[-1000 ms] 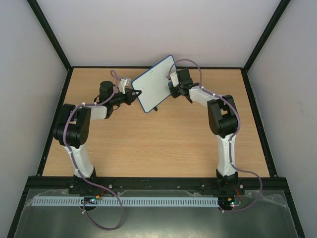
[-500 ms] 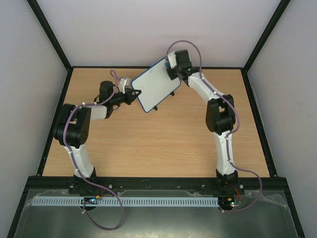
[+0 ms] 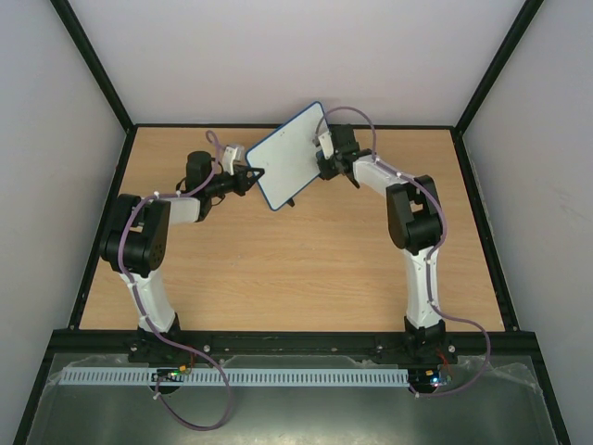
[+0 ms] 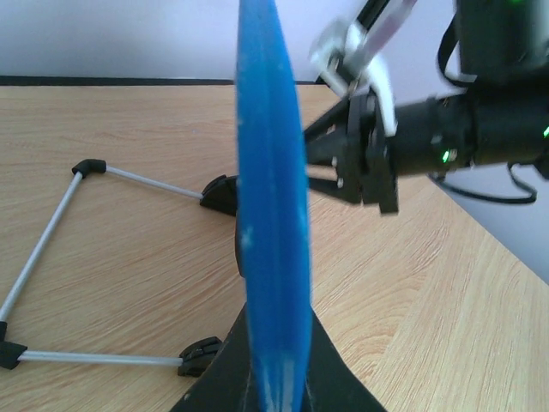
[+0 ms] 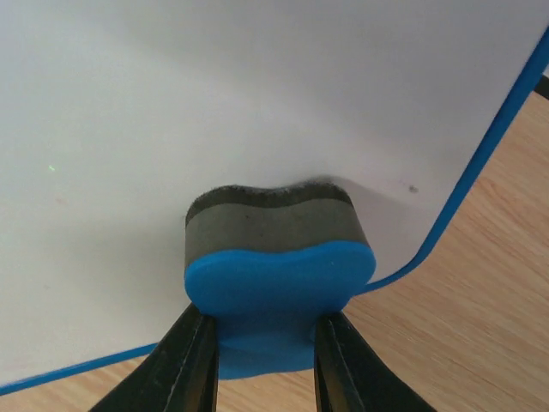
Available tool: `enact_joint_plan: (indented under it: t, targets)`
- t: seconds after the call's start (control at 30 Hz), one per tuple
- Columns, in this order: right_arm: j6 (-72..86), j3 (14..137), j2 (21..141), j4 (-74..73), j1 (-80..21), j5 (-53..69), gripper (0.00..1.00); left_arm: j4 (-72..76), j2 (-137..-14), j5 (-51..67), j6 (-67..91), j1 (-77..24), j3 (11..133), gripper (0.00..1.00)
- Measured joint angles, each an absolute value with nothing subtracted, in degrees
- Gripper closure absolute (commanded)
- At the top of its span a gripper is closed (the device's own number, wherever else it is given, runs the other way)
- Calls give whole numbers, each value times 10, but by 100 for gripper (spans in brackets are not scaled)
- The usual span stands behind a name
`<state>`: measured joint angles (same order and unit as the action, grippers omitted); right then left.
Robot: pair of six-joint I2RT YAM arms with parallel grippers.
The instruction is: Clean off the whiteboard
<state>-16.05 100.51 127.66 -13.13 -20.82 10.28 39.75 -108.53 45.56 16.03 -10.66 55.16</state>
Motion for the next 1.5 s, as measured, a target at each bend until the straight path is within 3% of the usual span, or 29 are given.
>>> enact_joint_plan:
  t: [0.27, 0.67, 0.77, 1.13, 1.33, 1.5]
  targets:
    - [-164, 972, 1271, -121, -206, 99, 98, 397, -1085, 456, 154, -107, 552, 97]
    - [-174, 1241, 1318, -182, -202, 90, 98, 397, -1085, 463, 152, -107, 552, 97]
    - [-174, 1221, 1317, -171, -203, 91, 98, 397, -1085, 462, 152, -107, 552, 97]
    - [-174, 970, 1291, -129, -191, 75, 98, 396, -1085, 458, 155, -107, 552, 97]
    - [-174, 981, 1291, -141, -190, 73, 98, 396, -1085, 458, 154, -108, 552, 97]
    - [-174, 1092, 1304, -177, -189, 77, 98, 396, -1085, 458, 154, -107, 552, 97]
